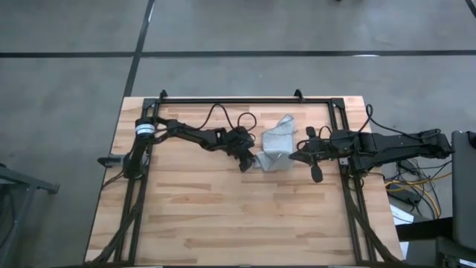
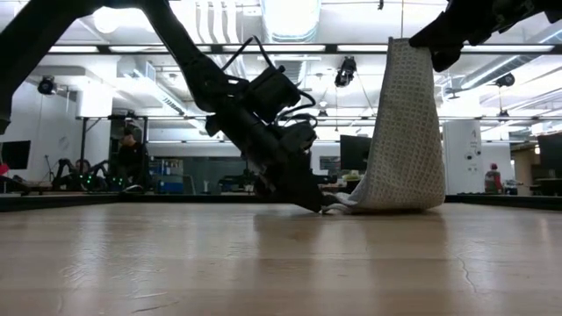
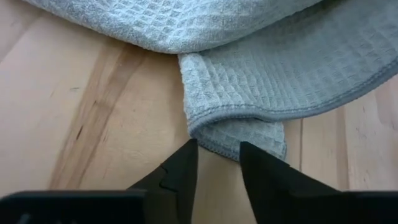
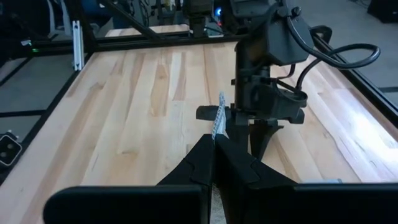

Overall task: Fold microfiber towels
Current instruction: Fold the gray on the table

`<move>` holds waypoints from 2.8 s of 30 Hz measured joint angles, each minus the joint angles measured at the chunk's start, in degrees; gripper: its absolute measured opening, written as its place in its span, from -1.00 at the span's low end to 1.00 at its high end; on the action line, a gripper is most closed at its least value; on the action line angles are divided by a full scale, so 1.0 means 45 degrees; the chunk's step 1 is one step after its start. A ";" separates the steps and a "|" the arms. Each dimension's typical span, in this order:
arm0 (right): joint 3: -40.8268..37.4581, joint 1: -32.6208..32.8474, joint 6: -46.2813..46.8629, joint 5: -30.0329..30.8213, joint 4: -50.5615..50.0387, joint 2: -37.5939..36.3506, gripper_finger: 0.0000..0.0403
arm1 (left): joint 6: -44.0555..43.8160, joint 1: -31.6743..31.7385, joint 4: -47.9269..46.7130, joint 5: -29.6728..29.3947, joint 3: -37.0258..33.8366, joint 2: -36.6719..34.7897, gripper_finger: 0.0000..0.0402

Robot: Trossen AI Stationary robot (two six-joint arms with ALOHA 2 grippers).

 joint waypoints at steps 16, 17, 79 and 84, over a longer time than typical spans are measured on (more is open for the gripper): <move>0.0000 0.0000 -0.0169 0.0000 0.0019 0.0010 -0.96 | 0.0141 0.0163 0.0167 -0.0009 -0.0016 0.0000 -0.63; 0.0000 0.0000 -0.0189 0.0000 0.0018 0.0010 -0.96 | 0.0533 0.0159 0.0221 -0.0029 -0.0025 0.0000 -0.62; 0.0000 -0.0010 -0.1559 0.0841 0.2107 0.0015 -0.96 | 0.1700 0.0429 -0.0521 0.0274 0.0117 -0.0675 -0.59; 0.0000 -0.0005 -0.2260 0.1042 0.3219 0.0024 -0.96 | 0.1695 0.0399 -0.0521 0.0270 0.0117 -0.0670 -0.59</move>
